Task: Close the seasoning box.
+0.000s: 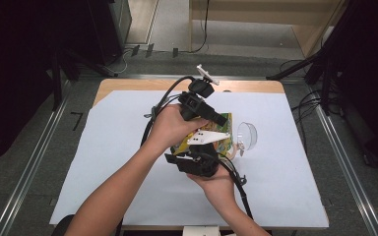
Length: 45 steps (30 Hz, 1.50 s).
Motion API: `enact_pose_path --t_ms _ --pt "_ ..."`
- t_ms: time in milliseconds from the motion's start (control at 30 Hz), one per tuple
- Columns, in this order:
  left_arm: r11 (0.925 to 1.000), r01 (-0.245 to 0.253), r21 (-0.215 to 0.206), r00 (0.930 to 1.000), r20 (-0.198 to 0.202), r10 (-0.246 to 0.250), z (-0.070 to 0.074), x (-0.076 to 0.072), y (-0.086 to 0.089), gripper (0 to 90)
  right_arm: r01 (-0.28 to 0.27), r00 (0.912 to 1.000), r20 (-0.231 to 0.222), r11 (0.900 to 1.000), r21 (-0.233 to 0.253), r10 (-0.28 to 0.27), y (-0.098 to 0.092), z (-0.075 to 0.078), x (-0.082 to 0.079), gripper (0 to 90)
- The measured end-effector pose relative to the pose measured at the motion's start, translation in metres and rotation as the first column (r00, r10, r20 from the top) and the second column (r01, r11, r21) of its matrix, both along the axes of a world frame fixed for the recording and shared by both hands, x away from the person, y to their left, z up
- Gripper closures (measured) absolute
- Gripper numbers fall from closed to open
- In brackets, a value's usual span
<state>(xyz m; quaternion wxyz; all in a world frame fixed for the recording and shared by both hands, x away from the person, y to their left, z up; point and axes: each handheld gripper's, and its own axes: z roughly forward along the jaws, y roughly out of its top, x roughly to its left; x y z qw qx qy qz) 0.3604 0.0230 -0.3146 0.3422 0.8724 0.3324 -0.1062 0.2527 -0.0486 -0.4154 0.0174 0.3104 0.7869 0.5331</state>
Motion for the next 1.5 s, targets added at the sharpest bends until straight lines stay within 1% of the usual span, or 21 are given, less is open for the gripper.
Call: enact_pose_path --t_ms 100,567,833,1200,1400,1500 --pt "1.0 0.0 -0.002 1.0 -0.001 0.0 -0.0004 0.0 -0.0004 75.8 0.001 1.0 -0.006 1.0 0.001 -0.001 0.0 -0.0001 -0.0004 69.9" --pt "1.0 0.0 -0.005 1.0 -0.003 0.0 -0.0036 0.0 0.0002 76.2 0.005 1.0 -0.002 1.0 -0.01 -0.005 0.0012 -0.0023 -0.0018 69.0" --pt "0.9999 -0.004 -0.011 1.0 0.0 0.004 -0.0043 -0.0008 0.001 76.2 0.006 0.9999 0.01 1.0 -0.013 -0.006 0.002 -0.0036 -0.002 69.0" --pt "1.0 -0.001 -0.008 1.0 0.0 0.001 -0.0048 -0.001 0.001 76.3 0.004 1.0 0.002 1.0 -0.013 -0.004 0.0023 -0.0041 -0.0025 69.0" --pt "1.0 -0.005 -0.009 1.0 -0.001 0.005 -0.0056 -0.0014 0.001 76.1 0.004 1.0 0.007 1.0 -0.016 -0.004 0.0022 -0.0052 -0.0026 69.5" --pt "1.0 -0.005 -0.008 1.0 -0.001 0.005 -0.0059 -0.0016 0.0015 76.2 0.003 0.9998 0.018 1.0 -0.018 -0.003 0.0023 -0.006 -0.0022 69.5"
